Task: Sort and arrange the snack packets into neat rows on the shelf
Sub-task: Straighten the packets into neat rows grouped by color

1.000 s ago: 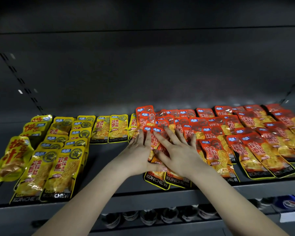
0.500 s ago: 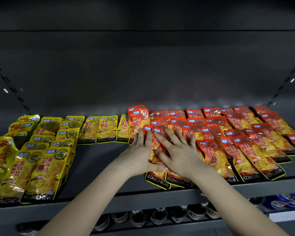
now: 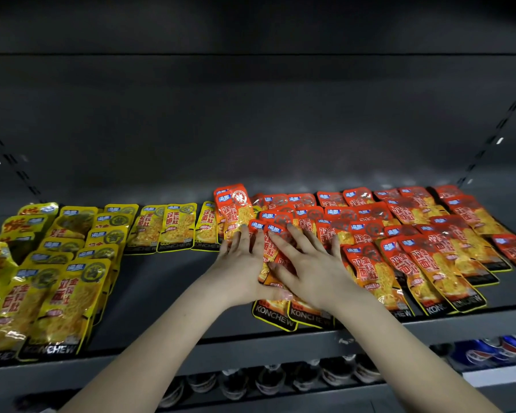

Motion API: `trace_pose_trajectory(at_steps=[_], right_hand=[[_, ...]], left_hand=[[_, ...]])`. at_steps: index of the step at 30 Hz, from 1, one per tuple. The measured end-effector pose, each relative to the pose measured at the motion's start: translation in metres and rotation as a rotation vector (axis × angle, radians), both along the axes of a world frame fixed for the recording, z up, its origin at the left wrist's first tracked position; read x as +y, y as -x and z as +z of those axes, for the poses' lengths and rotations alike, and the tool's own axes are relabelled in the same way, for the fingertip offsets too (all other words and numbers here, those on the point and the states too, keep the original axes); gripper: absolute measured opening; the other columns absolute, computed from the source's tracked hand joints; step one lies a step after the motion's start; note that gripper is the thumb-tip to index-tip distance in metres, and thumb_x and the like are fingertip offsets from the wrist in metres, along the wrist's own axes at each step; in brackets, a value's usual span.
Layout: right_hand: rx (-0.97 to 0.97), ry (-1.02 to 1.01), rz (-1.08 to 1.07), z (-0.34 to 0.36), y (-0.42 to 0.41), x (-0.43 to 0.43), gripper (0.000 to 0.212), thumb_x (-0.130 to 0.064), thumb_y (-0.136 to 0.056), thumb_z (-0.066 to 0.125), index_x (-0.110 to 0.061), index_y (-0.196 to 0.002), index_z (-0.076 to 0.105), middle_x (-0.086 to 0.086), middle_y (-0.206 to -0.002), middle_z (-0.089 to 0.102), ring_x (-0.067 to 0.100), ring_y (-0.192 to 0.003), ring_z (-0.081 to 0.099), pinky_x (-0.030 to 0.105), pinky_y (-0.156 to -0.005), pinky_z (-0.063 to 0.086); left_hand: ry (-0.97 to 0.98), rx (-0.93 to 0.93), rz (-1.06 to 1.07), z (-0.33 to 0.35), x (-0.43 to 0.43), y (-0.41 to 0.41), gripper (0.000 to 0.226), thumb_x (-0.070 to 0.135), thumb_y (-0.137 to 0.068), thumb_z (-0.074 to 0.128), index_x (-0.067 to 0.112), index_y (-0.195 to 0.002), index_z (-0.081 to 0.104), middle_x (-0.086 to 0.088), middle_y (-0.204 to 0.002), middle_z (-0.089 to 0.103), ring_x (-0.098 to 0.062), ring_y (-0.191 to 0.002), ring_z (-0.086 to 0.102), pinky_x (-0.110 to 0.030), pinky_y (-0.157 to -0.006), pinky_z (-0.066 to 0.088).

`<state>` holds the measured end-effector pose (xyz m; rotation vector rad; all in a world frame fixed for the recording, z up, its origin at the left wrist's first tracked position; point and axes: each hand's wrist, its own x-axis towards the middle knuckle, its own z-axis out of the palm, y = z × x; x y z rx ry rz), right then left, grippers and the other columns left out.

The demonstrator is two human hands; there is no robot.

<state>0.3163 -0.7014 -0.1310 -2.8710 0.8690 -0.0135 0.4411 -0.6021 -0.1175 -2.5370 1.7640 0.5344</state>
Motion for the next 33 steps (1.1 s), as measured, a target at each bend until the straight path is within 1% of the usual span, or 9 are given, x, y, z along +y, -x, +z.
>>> trace_pose_trajectory(at_steps=[2, 4, 7, 11, 14, 19, 25, 29, 33], right_hand=[[-0.004, -0.006, 0.001, 0.0, 0.0, 0.0, 0.058, -0.059, -0.093, 0.022, -0.049, -0.144, -0.003, -0.01, -0.157, -0.009, 0.021, -0.145, -0.005, 0.062, -0.111, -0.005], [-0.008, -0.006, 0.002, 0.0, 0.001, 0.0, 0.058, -0.059, -0.093, 0.022, -0.049, -0.144, -0.003, -0.01, -0.157, -0.009, 0.021, -0.145, -0.004, 0.063, -0.111, -0.005], [-0.008, -0.001, 0.001, 0.0, 0.001, 0.0, 0.058, -0.06, -0.093, 0.022, -0.048, -0.144, -0.003, -0.01, -0.157, -0.009, 0.02, -0.145, -0.004, 0.063, -0.111, -0.005], [-0.007, -0.006, -0.013, 0.001, 0.003, -0.001, 0.059, -0.06, -0.093, 0.021, -0.046, -0.145, -0.004, -0.01, -0.157, -0.009, 0.02, -0.145, -0.004, 0.061, -0.112, -0.005], [-0.007, -0.005, -0.027, 0.002, 0.006, -0.003, 0.059, -0.06, -0.093, 0.02, -0.045, -0.145, -0.004, -0.01, -0.157, -0.008, 0.019, -0.145, -0.003, 0.059, -0.112, -0.006], [-0.006, -0.003, -0.065, 0.002, 0.013, -0.008, 0.059, -0.06, -0.093, 0.021, -0.045, -0.145, -0.003, -0.009, -0.157, -0.007, 0.018, -0.145, -0.003, 0.058, -0.112, -0.006], [-0.02, -0.003, -0.055, 0.006, 0.014, -0.009, 0.059, -0.06, -0.093, 0.023, -0.045, -0.146, 0.002, -0.008, -0.158, -0.003, 0.023, -0.145, 0.001, 0.062, -0.11, -0.002], [-0.028, 0.024, -0.049, 0.014, 0.006, -0.003, 0.058, -0.058, -0.094, 0.023, -0.04, -0.147, 0.008, -0.008, -0.157, -0.004, 0.028, -0.145, 0.002, 0.061, -0.111, 0.001], [-0.055, 0.044, 0.0, 0.017, -0.013, 0.015, 0.058, -0.056, -0.095, 0.025, -0.036, -0.147, 0.011, -0.006, -0.157, -0.001, 0.026, -0.145, 0.0, 0.062, -0.112, 0.0]], left_hand=[[-0.007, -0.033, 0.003, 0.0, -0.001, 0.0, 0.118, 0.074, -0.075, 0.051, 0.012, -0.148, -0.019, -0.018, -0.153, -0.025, -0.029, -0.144, -0.019, -0.053, -0.116, -0.009], [0.003, -0.03, 0.001, -0.001, -0.001, 0.0, 0.119, 0.075, -0.074, 0.051, 0.012, -0.148, -0.018, -0.017, -0.154, -0.024, -0.027, -0.144, -0.02, -0.055, -0.115, -0.01], [0.038, -0.012, -0.019, -0.003, 0.0, -0.002, 0.118, 0.074, -0.074, 0.052, 0.014, -0.148, -0.018, -0.014, -0.154, -0.025, -0.025, -0.143, -0.022, -0.051, -0.116, -0.01], [0.097, 0.037, -0.055, -0.005, -0.002, -0.006, 0.119, 0.073, -0.073, 0.055, 0.018, -0.148, -0.018, -0.01, -0.155, -0.025, -0.021, -0.143, -0.021, -0.041, -0.117, -0.01], [0.128, 0.041, -0.08, -0.007, -0.005, -0.007, 0.119, 0.074, -0.072, 0.056, 0.019, -0.149, -0.016, -0.008, -0.156, -0.022, -0.019, -0.144, -0.019, -0.037, -0.118, -0.009], [0.141, 0.058, -0.119, -0.009, -0.015, -0.004, 0.119, 0.073, -0.072, 0.056, 0.018, -0.149, -0.016, -0.006, -0.158, -0.018, -0.018, -0.145, -0.017, -0.037, -0.119, -0.006], [0.145, 0.052, -0.132, -0.008, -0.018, -0.006, 0.116, 0.073, -0.074, 0.054, 0.018, -0.149, -0.015, -0.004, -0.158, -0.017, -0.017, -0.145, -0.015, -0.037, -0.119, -0.005], [0.215, 0.08, -0.116, 0.0, -0.01, -0.011, 0.108, 0.068, -0.077, 0.055, 0.023, -0.15, -0.009, -0.004, -0.159, -0.013, -0.015, -0.146, -0.011, -0.034, -0.118, -0.005], [0.246, 0.05, -0.085, 0.003, 0.009, -0.022, 0.107, 0.069, -0.075, 0.056, 0.026, -0.151, -0.007, -0.002, -0.159, -0.014, -0.017, -0.146, -0.011, -0.034, -0.119, -0.004]])
